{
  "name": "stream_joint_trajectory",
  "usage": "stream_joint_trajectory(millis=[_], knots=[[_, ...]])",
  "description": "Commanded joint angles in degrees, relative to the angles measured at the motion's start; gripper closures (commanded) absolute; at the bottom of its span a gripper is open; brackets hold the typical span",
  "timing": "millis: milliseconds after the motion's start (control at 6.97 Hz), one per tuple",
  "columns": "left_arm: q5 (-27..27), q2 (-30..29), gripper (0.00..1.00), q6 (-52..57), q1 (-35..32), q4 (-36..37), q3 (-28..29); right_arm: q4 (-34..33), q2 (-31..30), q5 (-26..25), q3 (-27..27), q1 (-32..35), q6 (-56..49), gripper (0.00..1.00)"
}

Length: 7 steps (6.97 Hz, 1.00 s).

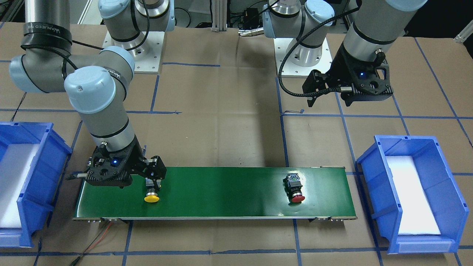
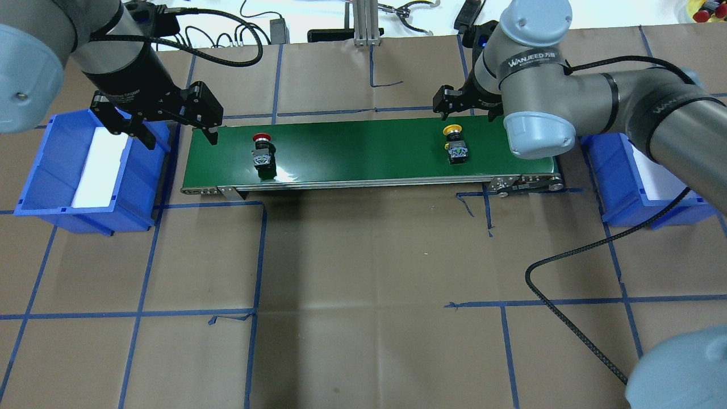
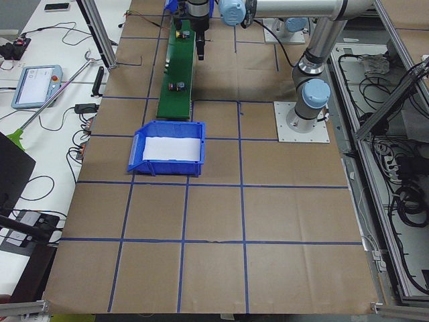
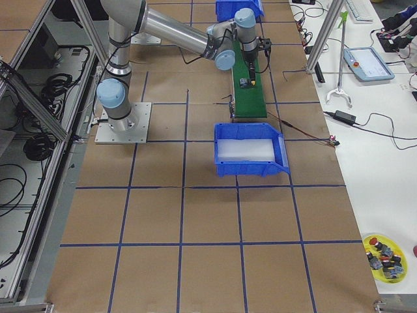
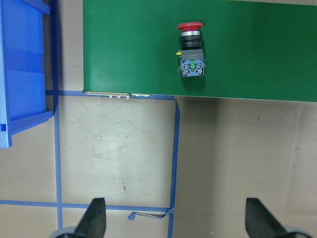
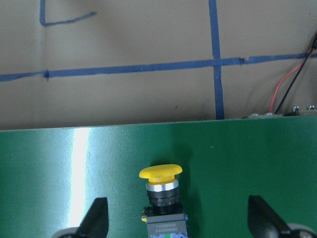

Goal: Transport two buttons from left to right
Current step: 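Lower the right gripper onto the yellow button and grasp it while the left gripper withdraws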

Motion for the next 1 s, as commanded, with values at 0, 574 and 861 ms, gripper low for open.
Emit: stream_joint_trajectory(millis=[0, 574, 861], knots=[[0.11, 0.67, 0.0, 0.16, -0.02, 0.13, 0.0, 1.97, 1.84, -0.05, 1.32, 0.0, -0.04, 0.0], [0.11, 0.68, 0.0, 0.33, 0.16, 0.13, -0.18, 3.02, 2.29, -0.14, 2.73, -0.44, -1.09, 0.43], [-0.07, 0.59, 0.0, 0.42, 0.07, 0.04, -0.44, 3.38, 2.82, -1.1, 2.21, -1.4, -3.36, 0.64]])
